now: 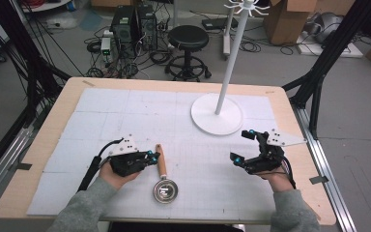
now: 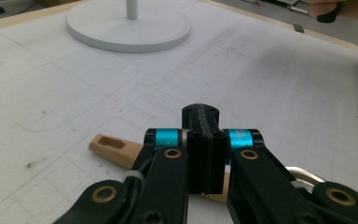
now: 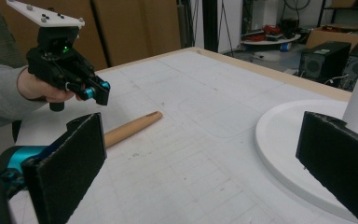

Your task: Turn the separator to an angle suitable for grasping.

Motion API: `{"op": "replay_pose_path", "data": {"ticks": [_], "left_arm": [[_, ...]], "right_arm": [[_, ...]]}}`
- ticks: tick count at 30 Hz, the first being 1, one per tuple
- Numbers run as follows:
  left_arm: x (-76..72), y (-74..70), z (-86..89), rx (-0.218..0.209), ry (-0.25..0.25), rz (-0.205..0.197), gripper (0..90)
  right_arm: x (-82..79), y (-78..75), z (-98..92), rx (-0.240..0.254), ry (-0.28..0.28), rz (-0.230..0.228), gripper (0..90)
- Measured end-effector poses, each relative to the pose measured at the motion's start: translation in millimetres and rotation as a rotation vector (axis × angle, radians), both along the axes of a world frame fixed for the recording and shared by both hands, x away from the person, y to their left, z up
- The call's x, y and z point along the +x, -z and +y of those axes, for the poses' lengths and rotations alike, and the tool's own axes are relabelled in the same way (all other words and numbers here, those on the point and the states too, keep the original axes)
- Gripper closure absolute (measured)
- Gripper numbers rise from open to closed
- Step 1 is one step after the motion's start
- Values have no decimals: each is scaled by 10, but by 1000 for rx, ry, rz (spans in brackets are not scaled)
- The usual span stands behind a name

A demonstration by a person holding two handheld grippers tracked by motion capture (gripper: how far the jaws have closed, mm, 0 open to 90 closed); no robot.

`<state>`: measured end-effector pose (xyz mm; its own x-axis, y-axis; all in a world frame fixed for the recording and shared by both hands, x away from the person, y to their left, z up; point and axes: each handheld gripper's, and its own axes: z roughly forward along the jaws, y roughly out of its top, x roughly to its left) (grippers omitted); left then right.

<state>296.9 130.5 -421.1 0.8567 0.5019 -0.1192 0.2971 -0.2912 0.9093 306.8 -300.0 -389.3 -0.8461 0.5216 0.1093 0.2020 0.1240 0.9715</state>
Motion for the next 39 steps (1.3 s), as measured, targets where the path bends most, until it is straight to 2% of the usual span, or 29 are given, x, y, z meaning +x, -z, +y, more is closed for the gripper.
{"op": "replay_pose_path", "data": {"ticks": [7,13,17,23,29,35,39], "left_arm": [[21,67,-223,58,58,47,897],[38,109,-296,93,66,60,897],[57,137,-334,129,60,89,897],[54,172,-402,169,79,111,897],[39,170,-453,191,103,118,898],[28,201,-489,238,124,123,897],[24,218,-495,249,142,121,898]], "right_arm": [[1,3,8,0,-6,4,7],[10,10,1,-6,6,12,7],[9,10,5,-6,4,12,6],[9,14,16,-10,0,15,7],[12,21,27,-15,-8,20,7],[22,40,54,-27,-23,26,7],[25,47,63,-29,-26,30,7]]}}
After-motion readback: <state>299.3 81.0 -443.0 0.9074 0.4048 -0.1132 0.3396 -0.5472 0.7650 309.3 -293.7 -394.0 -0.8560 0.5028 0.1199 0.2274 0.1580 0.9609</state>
